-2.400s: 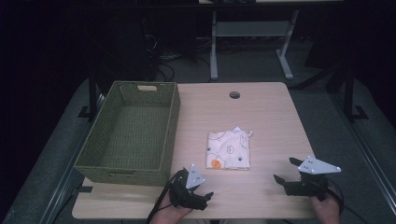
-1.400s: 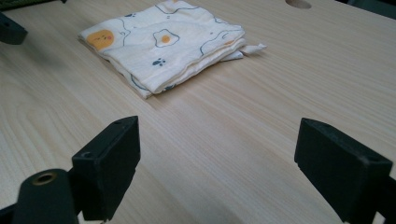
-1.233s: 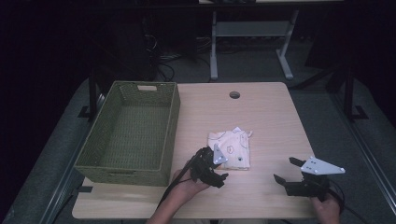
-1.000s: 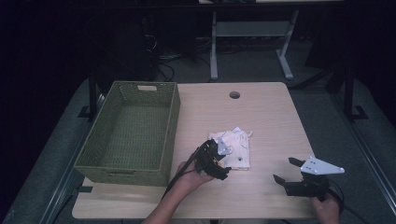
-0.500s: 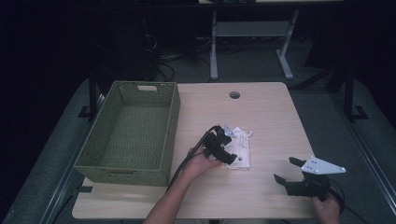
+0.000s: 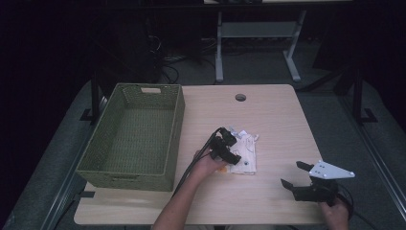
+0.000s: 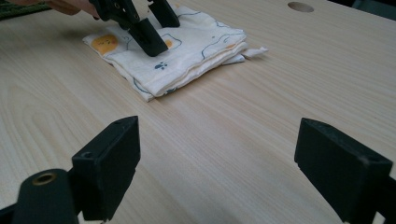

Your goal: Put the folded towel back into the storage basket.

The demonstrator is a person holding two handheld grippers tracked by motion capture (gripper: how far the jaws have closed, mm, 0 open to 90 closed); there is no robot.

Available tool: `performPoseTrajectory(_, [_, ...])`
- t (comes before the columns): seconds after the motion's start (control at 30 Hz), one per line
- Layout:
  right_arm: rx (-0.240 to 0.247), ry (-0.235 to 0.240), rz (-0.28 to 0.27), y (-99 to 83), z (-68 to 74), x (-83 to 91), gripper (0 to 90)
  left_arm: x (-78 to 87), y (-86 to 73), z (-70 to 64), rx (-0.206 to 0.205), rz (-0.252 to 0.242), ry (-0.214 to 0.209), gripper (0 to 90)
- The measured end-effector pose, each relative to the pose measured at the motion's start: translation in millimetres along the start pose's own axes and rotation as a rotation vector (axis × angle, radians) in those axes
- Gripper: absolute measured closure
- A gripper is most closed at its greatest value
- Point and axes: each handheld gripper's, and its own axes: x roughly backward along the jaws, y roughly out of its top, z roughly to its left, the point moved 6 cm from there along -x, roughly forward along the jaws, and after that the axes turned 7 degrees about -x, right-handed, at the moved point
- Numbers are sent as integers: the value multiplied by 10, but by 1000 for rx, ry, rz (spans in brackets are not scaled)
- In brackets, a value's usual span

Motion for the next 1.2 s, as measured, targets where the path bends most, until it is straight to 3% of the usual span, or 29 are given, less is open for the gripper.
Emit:
performPoseTrajectory(0.3, [5, 3, -2, 1, 6, 1, 137, 10, -26, -25, 2, -35, 18, 384])
performPoseTrajectory(0.73, [4, 3, 0, 0, 6, -1, 137, 28, -49, 3, 34, -58, 42, 525])
performPoseTrajectory(1.1, [6, 4, -2, 1, 8, 3, 137, 35, -45, 50, 57, -54, 65, 706])
performPoseTrajectory(1.2, [7, 3, -3, 2, 9, 9, 137, 35, -51, 96, 85, -61, 63, 772])
